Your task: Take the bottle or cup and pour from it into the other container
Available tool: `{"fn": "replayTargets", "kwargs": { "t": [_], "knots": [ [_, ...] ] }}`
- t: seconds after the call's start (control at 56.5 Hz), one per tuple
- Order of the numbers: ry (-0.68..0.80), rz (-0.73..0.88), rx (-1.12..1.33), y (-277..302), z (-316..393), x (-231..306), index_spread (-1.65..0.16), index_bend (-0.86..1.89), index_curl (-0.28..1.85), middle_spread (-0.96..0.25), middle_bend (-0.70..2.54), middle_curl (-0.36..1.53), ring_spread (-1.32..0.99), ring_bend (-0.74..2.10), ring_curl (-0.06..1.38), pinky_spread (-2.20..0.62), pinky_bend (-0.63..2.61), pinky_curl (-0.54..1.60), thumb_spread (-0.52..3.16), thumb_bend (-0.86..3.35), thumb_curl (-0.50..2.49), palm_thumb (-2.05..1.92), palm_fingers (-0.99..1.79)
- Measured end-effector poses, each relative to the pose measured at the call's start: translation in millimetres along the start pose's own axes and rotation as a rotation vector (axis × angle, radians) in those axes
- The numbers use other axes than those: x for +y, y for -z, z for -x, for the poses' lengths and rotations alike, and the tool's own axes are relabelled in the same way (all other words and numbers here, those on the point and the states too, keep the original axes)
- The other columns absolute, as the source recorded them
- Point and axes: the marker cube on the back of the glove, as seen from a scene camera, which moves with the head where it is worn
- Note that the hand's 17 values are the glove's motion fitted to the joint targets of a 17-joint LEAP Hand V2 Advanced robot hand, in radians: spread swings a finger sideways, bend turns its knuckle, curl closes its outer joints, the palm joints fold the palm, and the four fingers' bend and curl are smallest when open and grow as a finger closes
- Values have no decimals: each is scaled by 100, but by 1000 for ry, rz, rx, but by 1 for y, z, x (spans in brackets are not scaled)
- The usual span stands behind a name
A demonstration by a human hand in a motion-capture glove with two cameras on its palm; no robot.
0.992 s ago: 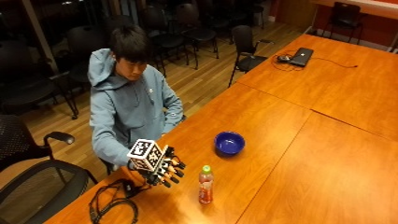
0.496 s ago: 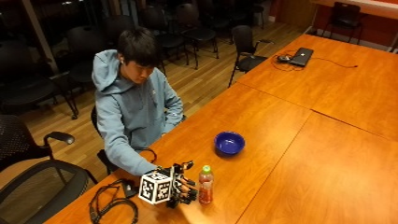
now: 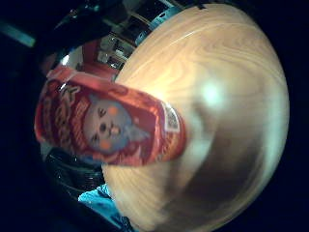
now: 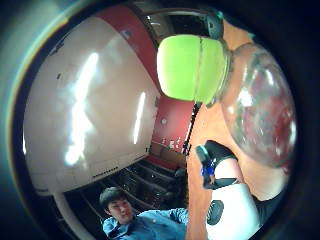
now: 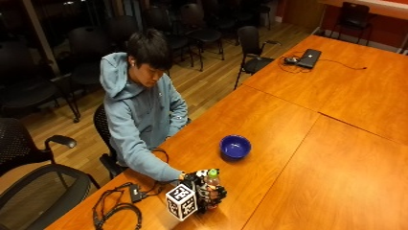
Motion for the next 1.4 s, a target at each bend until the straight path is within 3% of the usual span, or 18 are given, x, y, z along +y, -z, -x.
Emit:
{"fn": "replayTargets", "kwargs": {
  "t": [0.106, 0.159, 0.549, 1.399],
  "knots": [
    [-18, -46, -72, -16, -1, -16, -23, 22, 27, 2, 39, 38, 1, 58, 30, 13, 58, 23, 74, 6, 47, 104, 89],
    [-27, -45, -68, -21, 0, -18, -20, 19, 29, -1, 41, 40, -5, 58, 33, 6, 56, 24, 63, 4, 50, 108, 97],
    [1, 70, -26, -57, 47, -13, -17, 14, 36, -9, 35, 47, -20, 50, 41, -20, 45, 30, 18, -3, 62, 112, 108],
    [75, 279, 227, -157, 139, -18, -15, 13, 36, -10, 30, 53, -21, 45, 47, -23, 38, 36, 11, -4, 70, 112, 110]
  ]
}}
